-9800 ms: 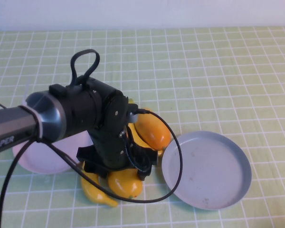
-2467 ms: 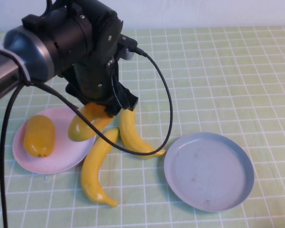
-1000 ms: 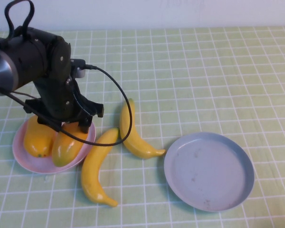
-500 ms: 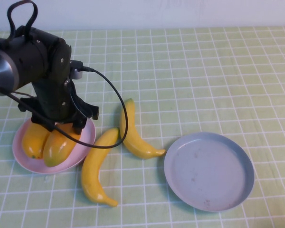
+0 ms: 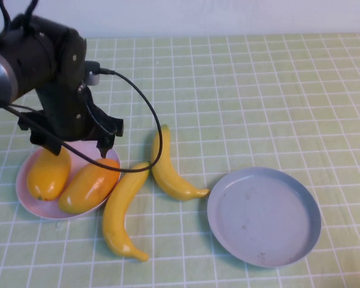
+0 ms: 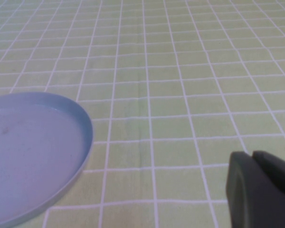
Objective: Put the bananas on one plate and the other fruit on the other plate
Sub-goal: Put another type of fruit in the right plate
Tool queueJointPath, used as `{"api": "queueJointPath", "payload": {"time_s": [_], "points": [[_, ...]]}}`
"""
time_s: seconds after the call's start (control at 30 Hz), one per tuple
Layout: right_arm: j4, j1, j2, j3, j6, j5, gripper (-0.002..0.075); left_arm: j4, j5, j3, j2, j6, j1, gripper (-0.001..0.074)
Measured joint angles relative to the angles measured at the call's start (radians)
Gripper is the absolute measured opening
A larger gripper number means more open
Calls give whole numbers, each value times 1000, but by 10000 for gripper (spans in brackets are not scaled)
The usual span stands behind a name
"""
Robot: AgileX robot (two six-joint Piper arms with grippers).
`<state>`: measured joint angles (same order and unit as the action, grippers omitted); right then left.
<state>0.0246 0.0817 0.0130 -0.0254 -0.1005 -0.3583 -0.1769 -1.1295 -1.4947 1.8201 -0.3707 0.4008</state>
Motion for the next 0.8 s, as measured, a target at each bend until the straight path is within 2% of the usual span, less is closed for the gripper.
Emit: {"api": "queueJointPath", "payload": {"time_s": [0.03, 0.1, 0.2, 0.23, 0.3, 0.4, 0.5, 0.8], "points": [[0, 0, 0, 0, 0, 0, -15, 2, -14, -11, -5, 5, 0, 607], [0, 0, 0, 0, 0, 0, -15, 8, -45, -30, -22, 25, 0, 533], [0, 0, 0, 0, 0, 0, -15, 10, -66, -37, -55, 38, 0, 308], [0, 0, 0, 0, 0, 0, -15, 10, -68, -37, -69, 43, 0, 207], [0, 0, 0, 0, 0, 0, -15, 7, -66, -37, -101, 48, 0, 90], [0, 0, 0, 0, 0, 0, -15, -7, -34, -15, -169, 52, 11, 29], [0, 0, 0, 0, 0, 0, -15, -11, 16, 61, -268, 49, 51, 11], [0, 0, 0, 0, 0, 0, -15, -11, 290, 507, -644, -20, 153, 4]]}}
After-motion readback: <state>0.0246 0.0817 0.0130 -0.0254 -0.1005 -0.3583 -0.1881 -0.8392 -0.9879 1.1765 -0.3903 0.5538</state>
